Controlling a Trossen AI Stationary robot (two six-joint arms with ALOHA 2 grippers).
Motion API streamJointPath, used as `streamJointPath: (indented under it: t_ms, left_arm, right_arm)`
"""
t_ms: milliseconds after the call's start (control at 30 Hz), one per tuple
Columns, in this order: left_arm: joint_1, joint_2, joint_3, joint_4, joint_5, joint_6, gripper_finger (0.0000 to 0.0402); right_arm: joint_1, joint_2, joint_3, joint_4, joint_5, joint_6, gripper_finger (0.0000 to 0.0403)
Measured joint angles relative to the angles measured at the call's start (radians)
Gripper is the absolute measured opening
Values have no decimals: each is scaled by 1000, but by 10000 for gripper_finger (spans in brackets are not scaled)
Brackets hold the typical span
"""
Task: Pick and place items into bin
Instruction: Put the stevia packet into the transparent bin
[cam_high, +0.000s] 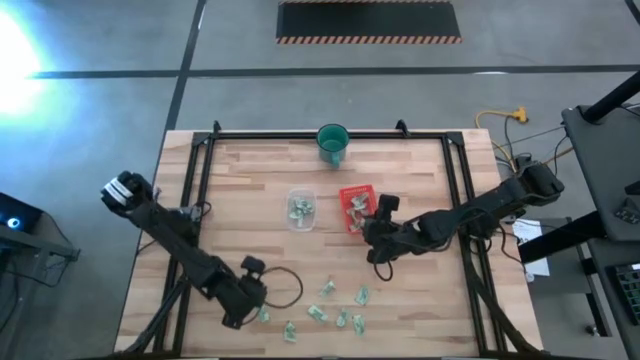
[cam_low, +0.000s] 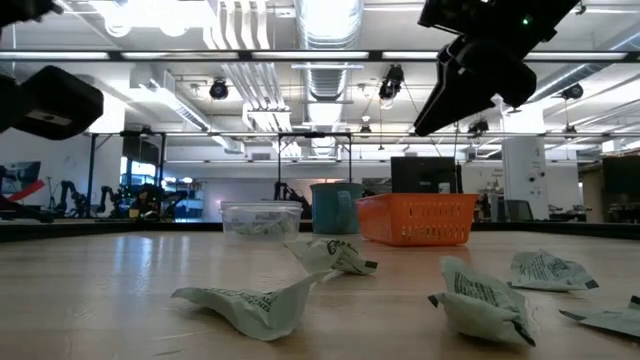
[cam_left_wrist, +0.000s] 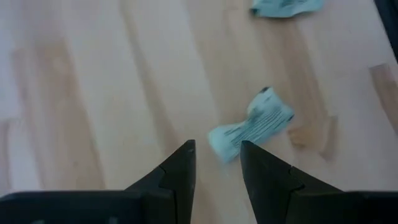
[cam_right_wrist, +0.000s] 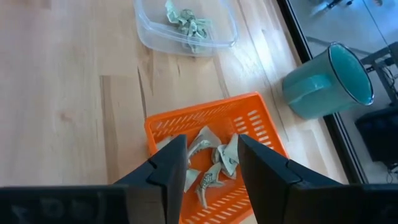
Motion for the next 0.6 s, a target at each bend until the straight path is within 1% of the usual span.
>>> streamJointPath:
  t_ms: [267,433,600]
  left_arm:
    - [-40,120,77,-5,-4,189,109]
    - [-41,136,117,-6,-4,206,109]
    - [-42,137,127,-7,-4,299,109]
  right_arm:
    - [0,0,0,2,0,19,130]
    - [0,0,0,2,0,19,134]
    - [0,0,0,2,-20,19,133]
